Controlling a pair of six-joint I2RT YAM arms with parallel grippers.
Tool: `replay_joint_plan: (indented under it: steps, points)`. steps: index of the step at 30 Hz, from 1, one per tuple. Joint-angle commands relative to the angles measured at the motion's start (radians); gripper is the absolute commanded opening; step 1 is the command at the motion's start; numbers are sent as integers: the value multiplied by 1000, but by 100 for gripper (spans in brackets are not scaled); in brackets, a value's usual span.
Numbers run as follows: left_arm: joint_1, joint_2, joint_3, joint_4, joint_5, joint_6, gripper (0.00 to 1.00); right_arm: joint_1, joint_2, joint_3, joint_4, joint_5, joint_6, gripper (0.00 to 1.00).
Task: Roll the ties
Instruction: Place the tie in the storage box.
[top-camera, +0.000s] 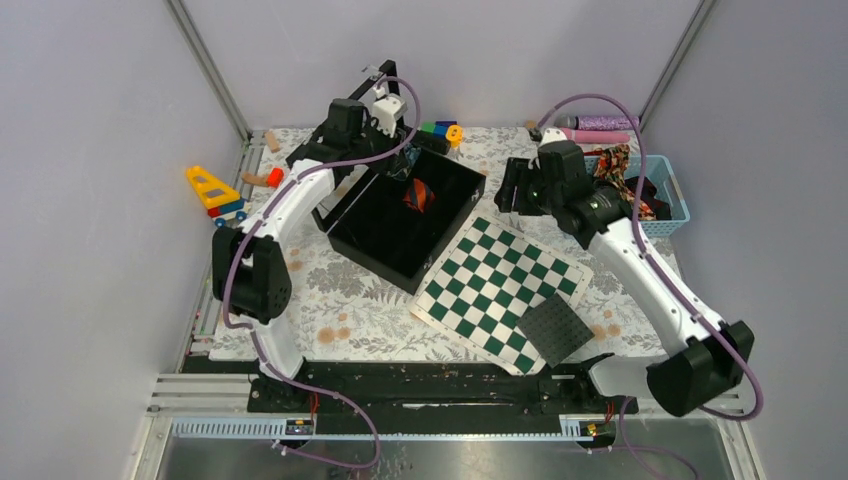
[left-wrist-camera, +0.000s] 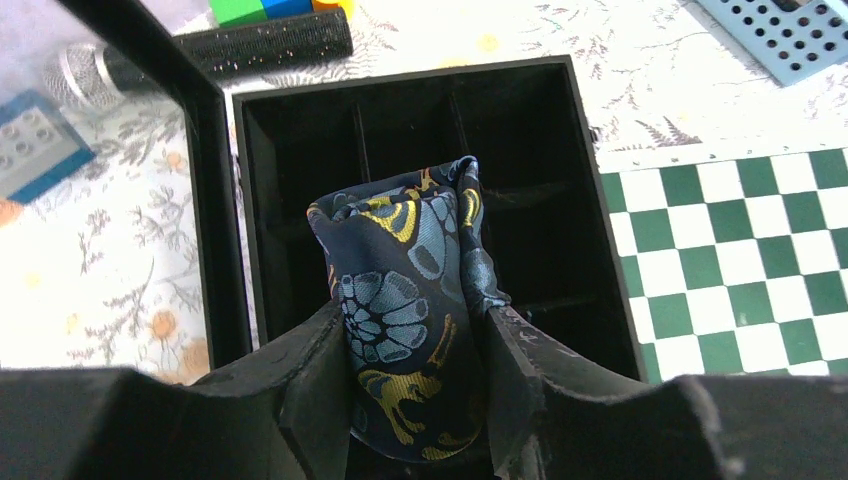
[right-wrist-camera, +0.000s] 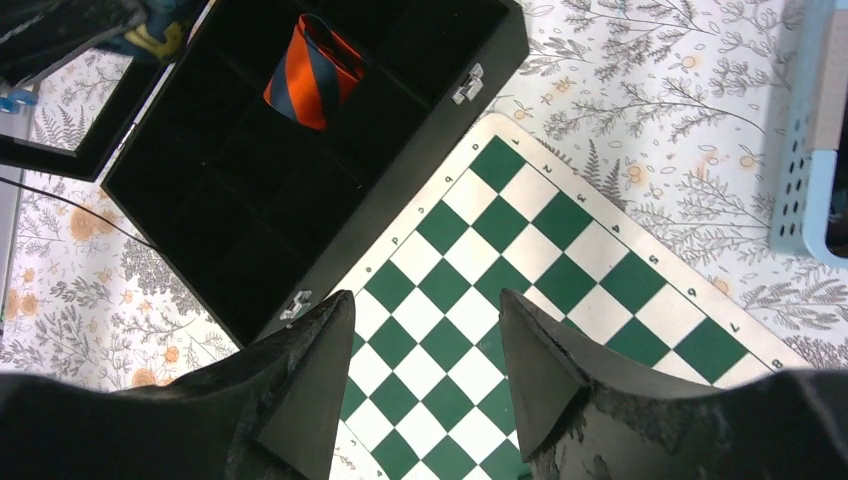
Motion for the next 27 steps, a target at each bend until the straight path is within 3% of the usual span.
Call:
replay_joint_plan:
  steps: [1,14,27]
  points:
    - [2,86,127,80,50,116,31,-19,-111,-61,-11,-25,-21,63]
    - [47,398,437,37,130,88,34,-20,-248,-190,-60,-5,-10,63]
    - [70,529,517,96,183,45,36,-20,-233,-233,-73,-16,-13,64]
